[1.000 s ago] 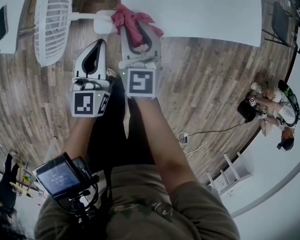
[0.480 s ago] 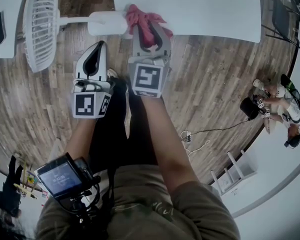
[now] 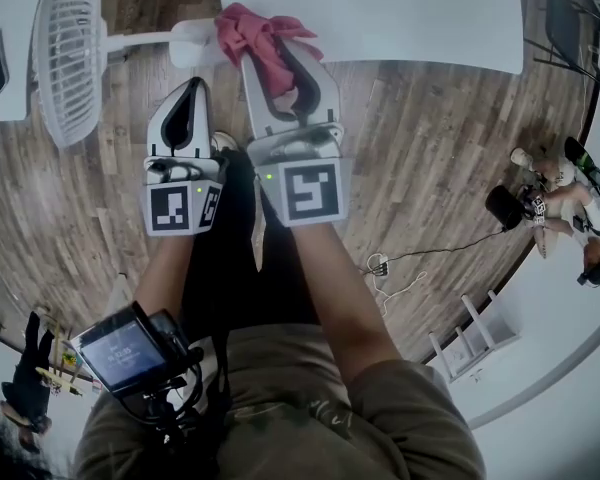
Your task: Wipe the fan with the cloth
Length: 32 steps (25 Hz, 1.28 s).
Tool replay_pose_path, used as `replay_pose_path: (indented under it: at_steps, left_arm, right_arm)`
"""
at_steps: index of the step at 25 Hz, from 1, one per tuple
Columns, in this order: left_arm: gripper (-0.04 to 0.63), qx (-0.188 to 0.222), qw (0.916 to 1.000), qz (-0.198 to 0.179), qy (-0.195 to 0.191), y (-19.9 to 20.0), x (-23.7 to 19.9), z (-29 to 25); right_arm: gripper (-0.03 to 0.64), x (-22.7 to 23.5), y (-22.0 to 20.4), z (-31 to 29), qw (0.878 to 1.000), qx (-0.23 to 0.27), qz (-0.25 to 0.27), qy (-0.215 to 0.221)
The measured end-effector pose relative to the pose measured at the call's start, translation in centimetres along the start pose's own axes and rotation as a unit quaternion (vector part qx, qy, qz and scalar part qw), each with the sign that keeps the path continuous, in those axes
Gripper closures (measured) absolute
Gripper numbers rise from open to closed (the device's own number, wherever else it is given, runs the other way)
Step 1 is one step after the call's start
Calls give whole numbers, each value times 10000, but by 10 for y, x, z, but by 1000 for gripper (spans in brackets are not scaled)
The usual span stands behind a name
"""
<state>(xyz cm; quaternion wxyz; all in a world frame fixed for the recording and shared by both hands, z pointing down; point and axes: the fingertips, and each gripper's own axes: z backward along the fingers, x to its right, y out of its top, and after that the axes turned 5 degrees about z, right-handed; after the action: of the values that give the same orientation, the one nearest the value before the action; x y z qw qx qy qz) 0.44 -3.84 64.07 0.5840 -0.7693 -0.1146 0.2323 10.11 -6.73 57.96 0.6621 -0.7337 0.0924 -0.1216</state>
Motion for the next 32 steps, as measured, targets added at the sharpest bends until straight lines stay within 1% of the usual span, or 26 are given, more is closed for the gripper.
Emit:
replay_pose_path:
  at_steps: [2, 4, 7, 10, 11, 12, 14, 16, 17, 20, 22, 26, 28, 30, 32]
  left_arm:
    - [575, 62, 10000, -37, 10, 4, 0, -1]
    - [575, 65, 10000, -9, 53, 5, -3, 0]
    - [575, 47, 9998, -135, 109, 9, -6, 4]
    - [575, 115, 9995, -278, -40, 15, -2, 5]
    - [557, 143, 9993, -305, -141, 16, 0, 4]
    - [512, 164, 9991, -302, -235, 18, 4, 3]
    - [486, 173, 9991, -174, -333, 22, 10, 2]
    - [429, 126, 9989, -73, -455, 25, 17, 0]
    - [400, 118, 9984, -111, -538, 26, 21, 0]
    - [351, 151, 9963, -306, -786, 28, 36, 1]
    - [325, 197, 9943, -471, -936, 31, 50, 3]
    - [303, 180, 9858, -1172, -1189, 32, 74, 3]
    - [290, 169, 9809, -1421, -1315, 30, 81, 3]
    - [285, 188, 9772, -1559, -1426, 29, 87, 2]
    - [242, 151, 9766, -1532, -1503, 26, 86, 1]
  right_arm:
    - [479, -10, -2, -5, 9999, -44, 49, 107]
    - [479, -17, -4, -8, 9998, -72, -51, 189]
    - [479, -22, -3, -6, 9995, -22, -191, 258]
    - [479, -26, -3, -3, 9994, -21, -191, 300]
    - [479, -28, -3, -2, 9992, -19, -187, 342]
    - [479, -31, -2, -1, 9990, -6, -180, 401]
    - [479, -35, 0, 3, 9984, 29, -159, 540]
    - [479, -38, 4, 11, 9976, 89, -168, 672]
    - [479, -38, 6, 16, 9970, 128, -182, 741]
    - [479, -39, 15, 28, 9948, 230, -202, 970]
    - [479, -40, 16, 34, 9928, 167, -134, 1175]
    - [479, -39, 8, 45, 9845, -102, -143, 1747]
    - [479, -36, 5, 51, 9803, -176, -156, 1959]
    - [479, -35, 3, 56, 9757, -208, -111, 2177]
    - [479, -36, 1, 62, 9708, -193, -109, 2387]
